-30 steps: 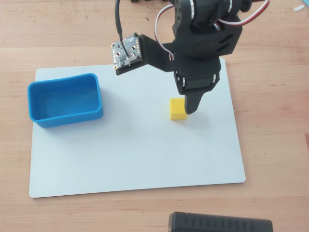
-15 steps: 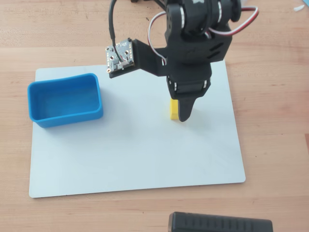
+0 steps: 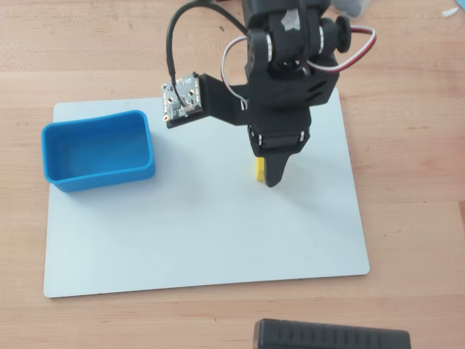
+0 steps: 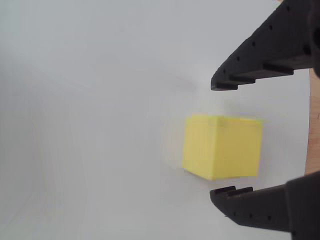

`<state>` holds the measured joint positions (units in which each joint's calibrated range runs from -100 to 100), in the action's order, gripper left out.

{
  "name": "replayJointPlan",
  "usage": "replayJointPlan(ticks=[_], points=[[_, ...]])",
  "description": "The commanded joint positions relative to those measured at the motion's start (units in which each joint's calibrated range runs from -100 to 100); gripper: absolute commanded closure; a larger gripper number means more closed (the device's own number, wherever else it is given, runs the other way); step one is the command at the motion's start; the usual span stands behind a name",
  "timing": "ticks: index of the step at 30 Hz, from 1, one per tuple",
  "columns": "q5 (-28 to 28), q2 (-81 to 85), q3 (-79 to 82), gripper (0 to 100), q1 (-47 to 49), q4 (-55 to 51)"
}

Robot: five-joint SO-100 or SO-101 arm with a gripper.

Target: Pick up yellow cube and drop it in the blue rectangular bin

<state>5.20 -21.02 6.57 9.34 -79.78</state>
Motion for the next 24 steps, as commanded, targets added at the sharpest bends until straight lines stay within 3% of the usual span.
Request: replayJointPlan(ticks=[1,18,24], points=[[0.6,-0.1,0.2,76,-0.2,1.9],[0.4,-0.7,-0.4,95,-0.8,3.6],[0.3,7.4,-5.0,95,-2.6,-0.2]])
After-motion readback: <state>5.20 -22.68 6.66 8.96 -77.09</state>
